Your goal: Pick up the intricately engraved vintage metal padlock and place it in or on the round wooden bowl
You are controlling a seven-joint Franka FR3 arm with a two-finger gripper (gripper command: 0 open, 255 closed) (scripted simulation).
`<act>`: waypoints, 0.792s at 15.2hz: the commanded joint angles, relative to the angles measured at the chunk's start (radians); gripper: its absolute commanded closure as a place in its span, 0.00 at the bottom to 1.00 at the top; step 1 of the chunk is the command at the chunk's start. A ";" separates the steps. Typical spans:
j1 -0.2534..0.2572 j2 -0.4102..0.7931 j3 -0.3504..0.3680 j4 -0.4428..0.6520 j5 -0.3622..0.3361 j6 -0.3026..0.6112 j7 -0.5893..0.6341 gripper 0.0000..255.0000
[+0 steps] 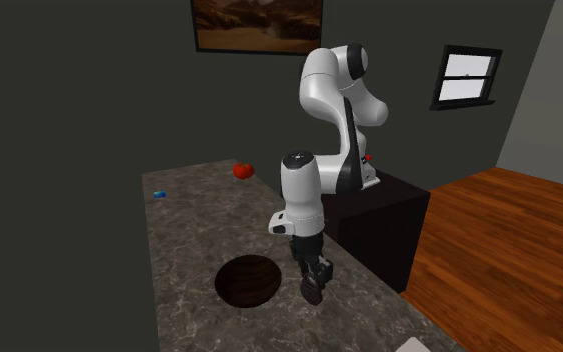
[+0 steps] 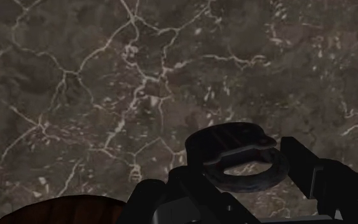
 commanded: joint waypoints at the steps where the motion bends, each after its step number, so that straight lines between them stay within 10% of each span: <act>1: 0.000 0.001 0.000 -0.001 0.000 0.000 0.000 1.00; 12: -0.014 -0.063 0.017 -0.018 0.016 -0.046 -0.003 1.00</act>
